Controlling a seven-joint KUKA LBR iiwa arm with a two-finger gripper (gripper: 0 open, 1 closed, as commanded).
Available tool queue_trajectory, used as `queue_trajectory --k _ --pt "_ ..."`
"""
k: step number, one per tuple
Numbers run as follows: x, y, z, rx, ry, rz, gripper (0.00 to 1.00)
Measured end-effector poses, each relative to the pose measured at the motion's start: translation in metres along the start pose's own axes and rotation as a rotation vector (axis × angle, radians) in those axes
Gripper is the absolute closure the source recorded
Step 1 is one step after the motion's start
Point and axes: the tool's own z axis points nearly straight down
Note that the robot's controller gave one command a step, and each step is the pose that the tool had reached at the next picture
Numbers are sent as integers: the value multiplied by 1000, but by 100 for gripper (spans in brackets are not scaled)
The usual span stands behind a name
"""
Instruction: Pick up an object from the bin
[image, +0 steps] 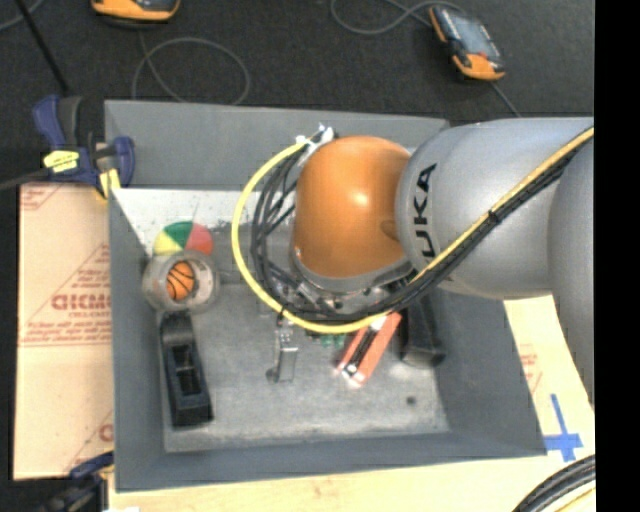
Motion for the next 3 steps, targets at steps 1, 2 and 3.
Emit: queue_trajectory --k 1,2,3 --pt "-2 -1 -4 -1 -8 4 0" --pt "-51 22 49 0 -15 -105 0" --pt "-96 38 47 -1 -11 -78 0"
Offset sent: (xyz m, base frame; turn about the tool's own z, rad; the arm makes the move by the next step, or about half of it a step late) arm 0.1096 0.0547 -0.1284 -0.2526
